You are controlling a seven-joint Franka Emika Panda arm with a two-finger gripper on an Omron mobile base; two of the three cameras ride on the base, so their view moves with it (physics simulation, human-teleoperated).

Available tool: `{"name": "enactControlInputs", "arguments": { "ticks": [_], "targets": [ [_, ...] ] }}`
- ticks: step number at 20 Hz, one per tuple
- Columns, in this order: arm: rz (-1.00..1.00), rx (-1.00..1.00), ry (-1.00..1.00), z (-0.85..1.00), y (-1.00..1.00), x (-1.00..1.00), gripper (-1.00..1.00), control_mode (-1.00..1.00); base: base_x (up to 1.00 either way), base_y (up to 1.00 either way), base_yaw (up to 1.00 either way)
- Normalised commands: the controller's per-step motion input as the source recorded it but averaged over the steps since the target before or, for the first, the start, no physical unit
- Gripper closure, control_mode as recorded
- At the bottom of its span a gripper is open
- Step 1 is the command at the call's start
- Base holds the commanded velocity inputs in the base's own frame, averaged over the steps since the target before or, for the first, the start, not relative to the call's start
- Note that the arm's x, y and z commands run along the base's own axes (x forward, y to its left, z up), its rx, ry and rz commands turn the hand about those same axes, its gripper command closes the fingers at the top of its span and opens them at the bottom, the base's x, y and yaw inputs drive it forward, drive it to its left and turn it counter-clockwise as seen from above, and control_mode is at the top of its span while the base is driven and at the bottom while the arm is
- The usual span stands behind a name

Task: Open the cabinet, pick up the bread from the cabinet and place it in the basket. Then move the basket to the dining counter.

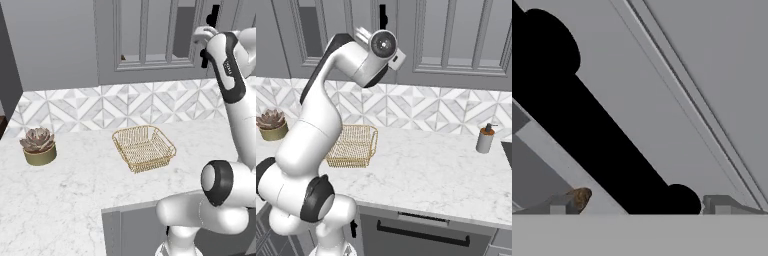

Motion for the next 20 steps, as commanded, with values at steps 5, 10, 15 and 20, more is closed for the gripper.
{"name": "enactControlInputs", "arguments": {
  "ticks": [5, 10, 15, 20],
  "targets": [
    [0.00, 0.00, 0.00, 0.00, -0.05, 0.60, -1.00, -1.00, 0.00, 0.00, 0.00],
    [0.00, 0.00, -0.01, -0.02, -0.20, 0.16, 1.00, -1.00, 0.00, 0.00, 0.00],
    [0.01, 0.00, -0.11, -0.04, 0.03, 0.11, 1.00, -1.00, 0.00, 0.00, 0.00],
    [0.04, 0.00, -0.10, 0.02, 0.04, -0.08, 1.00, -1.00, 0.00, 0.00, 0.00]
  ]
}}
